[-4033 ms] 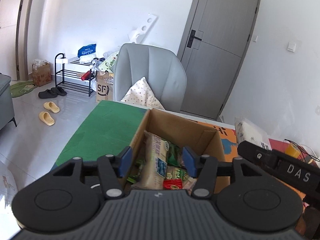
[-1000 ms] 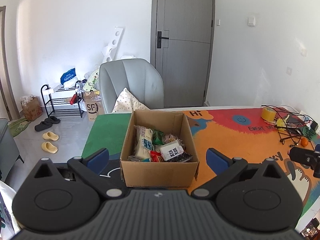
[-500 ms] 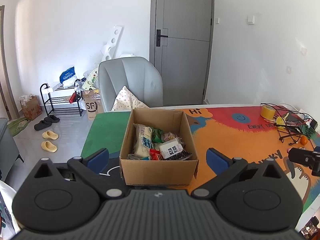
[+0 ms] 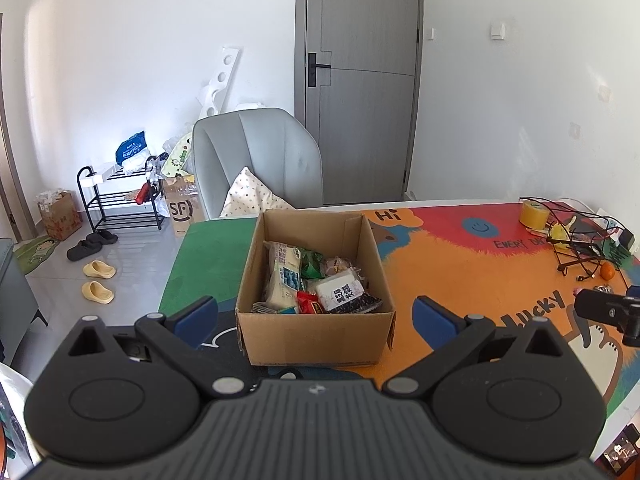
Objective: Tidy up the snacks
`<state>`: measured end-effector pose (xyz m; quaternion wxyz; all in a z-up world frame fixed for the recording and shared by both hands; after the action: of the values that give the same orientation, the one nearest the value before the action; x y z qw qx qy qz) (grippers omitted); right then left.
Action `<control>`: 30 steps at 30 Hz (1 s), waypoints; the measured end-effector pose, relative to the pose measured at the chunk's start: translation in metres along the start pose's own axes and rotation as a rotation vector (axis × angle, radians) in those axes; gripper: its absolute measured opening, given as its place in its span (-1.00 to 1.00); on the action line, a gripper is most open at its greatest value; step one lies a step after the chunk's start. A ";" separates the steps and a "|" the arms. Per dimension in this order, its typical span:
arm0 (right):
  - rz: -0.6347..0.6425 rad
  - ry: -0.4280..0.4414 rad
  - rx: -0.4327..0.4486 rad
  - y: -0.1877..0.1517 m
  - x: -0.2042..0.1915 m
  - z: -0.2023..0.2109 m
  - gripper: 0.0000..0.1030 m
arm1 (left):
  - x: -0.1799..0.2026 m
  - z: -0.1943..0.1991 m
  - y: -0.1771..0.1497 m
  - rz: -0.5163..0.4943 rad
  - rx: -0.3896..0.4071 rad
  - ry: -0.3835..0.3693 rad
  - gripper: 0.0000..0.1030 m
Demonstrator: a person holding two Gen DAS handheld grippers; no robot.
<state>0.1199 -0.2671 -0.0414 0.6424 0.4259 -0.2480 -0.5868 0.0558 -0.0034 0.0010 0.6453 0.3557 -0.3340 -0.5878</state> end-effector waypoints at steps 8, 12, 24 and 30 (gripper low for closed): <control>0.000 -0.003 -0.001 0.000 0.000 0.000 1.00 | -0.001 -0.001 0.000 -0.005 -0.004 0.000 0.99; -0.003 -0.003 0.000 0.001 0.002 0.000 1.00 | -0.001 -0.001 -0.001 -0.004 -0.005 -0.002 0.99; 0.011 -0.005 -0.004 0.001 0.000 0.000 1.00 | 0.000 -0.002 -0.001 -0.009 -0.007 -0.009 0.99; 0.011 -0.007 -0.002 0.000 0.000 0.000 1.00 | 0.001 -0.002 -0.001 -0.011 -0.009 -0.010 0.99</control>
<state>0.1197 -0.2669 -0.0408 0.6455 0.4217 -0.2518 -0.5849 0.0571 -0.0040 -0.0010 0.6419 0.3517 -0.3327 -0.5947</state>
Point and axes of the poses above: each gripper's, at about its wrist camera, not at the fingertips, and z roughly against the way its jaws point, x to its right, y to its top, the point moved 2 cm from there along -z, roughly the way its jaws point, and after that the axes turned 1 degree about -y, right-handed, at the moved point
